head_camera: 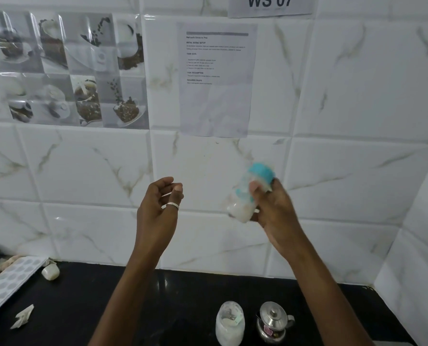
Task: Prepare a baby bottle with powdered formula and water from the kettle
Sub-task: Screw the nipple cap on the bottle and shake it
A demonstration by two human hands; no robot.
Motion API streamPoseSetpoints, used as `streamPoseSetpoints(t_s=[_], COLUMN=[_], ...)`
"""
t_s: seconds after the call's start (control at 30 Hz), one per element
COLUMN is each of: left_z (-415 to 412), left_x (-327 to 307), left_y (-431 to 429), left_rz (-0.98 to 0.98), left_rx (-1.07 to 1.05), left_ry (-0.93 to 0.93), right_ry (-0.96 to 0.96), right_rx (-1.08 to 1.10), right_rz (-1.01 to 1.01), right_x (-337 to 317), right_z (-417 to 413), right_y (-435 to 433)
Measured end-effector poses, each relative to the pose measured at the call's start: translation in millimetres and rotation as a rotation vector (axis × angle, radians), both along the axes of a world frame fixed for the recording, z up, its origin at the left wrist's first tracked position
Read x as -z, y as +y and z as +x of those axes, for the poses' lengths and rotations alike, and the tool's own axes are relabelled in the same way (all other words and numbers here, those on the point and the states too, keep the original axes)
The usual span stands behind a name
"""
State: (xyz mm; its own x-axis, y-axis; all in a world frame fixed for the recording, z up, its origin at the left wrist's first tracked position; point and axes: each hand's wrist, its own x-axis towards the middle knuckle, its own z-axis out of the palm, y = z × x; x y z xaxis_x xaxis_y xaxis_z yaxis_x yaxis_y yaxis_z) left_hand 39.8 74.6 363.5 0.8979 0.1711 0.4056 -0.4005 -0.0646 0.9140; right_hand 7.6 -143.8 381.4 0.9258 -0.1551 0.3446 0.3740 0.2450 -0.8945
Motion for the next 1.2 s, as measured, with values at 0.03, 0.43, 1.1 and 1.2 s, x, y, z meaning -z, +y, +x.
streamPoseSetpoints(t_s=[0.03, 0.43, 1.1, 1.2], left_z=[-0.3, 1.1, 5.4, 7.7], left_x=[0.2, 0.1, 4.3, 4.9], left_y=[-0.1, 3.2, 7.1, 6.5], left_rz=[0.0, -0.012, -0.002, -0.007], left_rx=[0.002, -0.004, -0.014, -0.017], left_ry=[-0.003, 0.002, 0.006, 0.012], right_ry=[-0.03, -0.067, -0.072, 0.033], right_rx=[0.02, 0.077, 0.098, 0.052], right_rz=[0.153, 0.377, 0.269, -0.01], right_x=[-3.7, -5.1, -7.2, 4.7], right_z=[0.6, 8.6, 13.0, 14.1], right_y=[-2.6, -4.2, -0.8, 5.0])
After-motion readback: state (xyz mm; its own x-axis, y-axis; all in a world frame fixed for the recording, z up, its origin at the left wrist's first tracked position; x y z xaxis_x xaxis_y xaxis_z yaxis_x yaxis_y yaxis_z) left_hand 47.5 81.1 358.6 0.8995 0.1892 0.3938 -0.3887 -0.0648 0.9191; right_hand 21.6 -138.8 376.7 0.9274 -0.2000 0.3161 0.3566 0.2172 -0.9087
